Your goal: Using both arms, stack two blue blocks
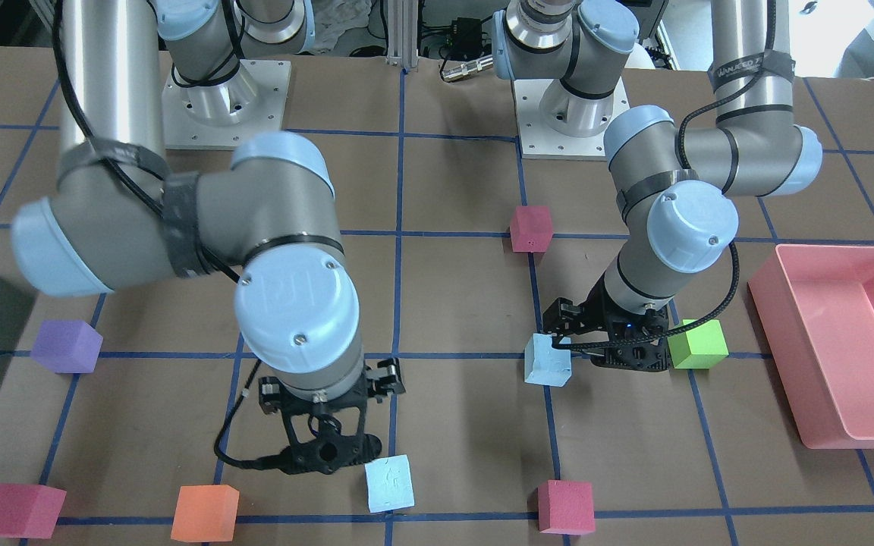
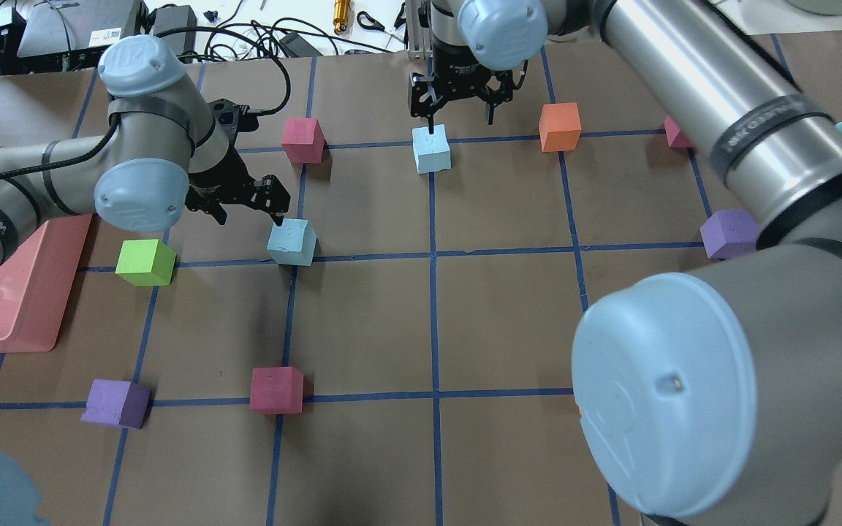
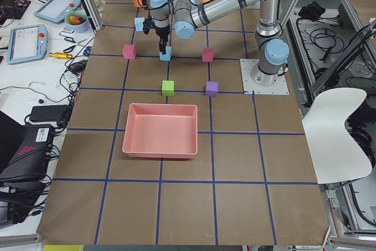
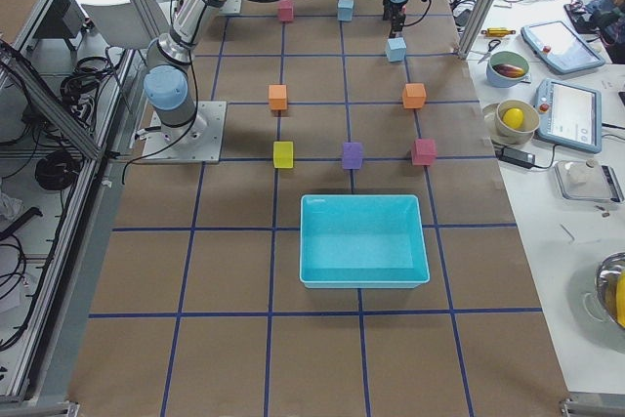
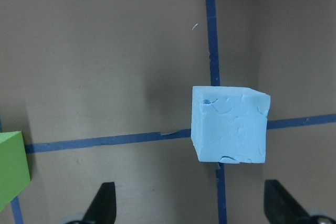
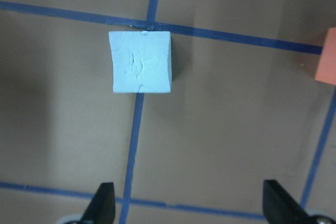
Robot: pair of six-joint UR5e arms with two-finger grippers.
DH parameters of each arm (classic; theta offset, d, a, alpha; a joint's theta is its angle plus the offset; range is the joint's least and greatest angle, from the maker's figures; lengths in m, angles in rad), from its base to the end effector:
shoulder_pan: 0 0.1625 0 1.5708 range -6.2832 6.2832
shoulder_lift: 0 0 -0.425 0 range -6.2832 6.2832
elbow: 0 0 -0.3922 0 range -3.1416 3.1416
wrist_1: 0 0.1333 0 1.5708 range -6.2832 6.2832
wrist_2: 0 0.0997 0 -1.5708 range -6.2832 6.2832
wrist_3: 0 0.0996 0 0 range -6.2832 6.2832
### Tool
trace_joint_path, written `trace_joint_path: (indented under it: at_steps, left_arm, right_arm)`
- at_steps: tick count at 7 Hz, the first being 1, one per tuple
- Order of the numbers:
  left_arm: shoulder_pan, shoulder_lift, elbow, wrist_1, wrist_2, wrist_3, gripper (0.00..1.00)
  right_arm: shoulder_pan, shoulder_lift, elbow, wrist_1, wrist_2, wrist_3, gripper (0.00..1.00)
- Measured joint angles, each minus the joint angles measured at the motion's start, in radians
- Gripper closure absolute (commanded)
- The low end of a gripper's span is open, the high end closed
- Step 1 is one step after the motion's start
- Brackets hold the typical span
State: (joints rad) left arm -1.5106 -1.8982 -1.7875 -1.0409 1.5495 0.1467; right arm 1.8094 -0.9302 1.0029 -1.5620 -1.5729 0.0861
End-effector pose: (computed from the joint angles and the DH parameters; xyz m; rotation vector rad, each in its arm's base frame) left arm -0.1009 -0.5776 0.2609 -0.1346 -3.1160 -0.0186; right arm 0.3034 -0.6841 0.3674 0.2381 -3.1148 -0.1252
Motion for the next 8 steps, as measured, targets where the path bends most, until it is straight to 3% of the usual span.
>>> trace_joint_path:
  at_steps: [2,3,4,5,6,7,8]
  left_arm:
    - [-0.018,-0.059,-0.001,0.048,-0.024,-0.025,0.00]
    - [-0.027,-0.079,-0.001,0.059,-0.062,-0.045,0.01]
    - [-0.035,-0.096,-0.004,0.069,-0.079,-0.052,0.31]
    - [-0.039,-0.107,-0.007,0.073,-0.083,-0.053,0.63]
    - [-0.040,-0.113,-0.008,0.073,-0.082,-0.055,0.74]
    - [-0.040,-0.113,-0.006,0.069,-0.080,-0.057,0.75]
    - [-0.042,-0.110,0.006,0.063,-0.079,-0.063,0.75]
  right_arm:
    - [-0.061,-0.189,0.053,0.231,-0.045,-0.097,0.00]
    - [-0.097,-0.298,0.142,0.278,-0.060,-0.125,0.00]
    - [-0.131,-0.411,0.277,0.251,-0.066,-0.137,0.00]
    - [-0.156,-0.511,0.428,0.139,-0.065,-0.142,0.00]
    - [-0.166,-0.577,0.561,-0.030,-0.061,-0.139,0.00]
    - [-0.167,-0.604,0.621,-0.143,-0.061,-0.136,0.00]
    - [-0.167,-0.614,0.611,-0.168,-0.064,-0.138,0.00]
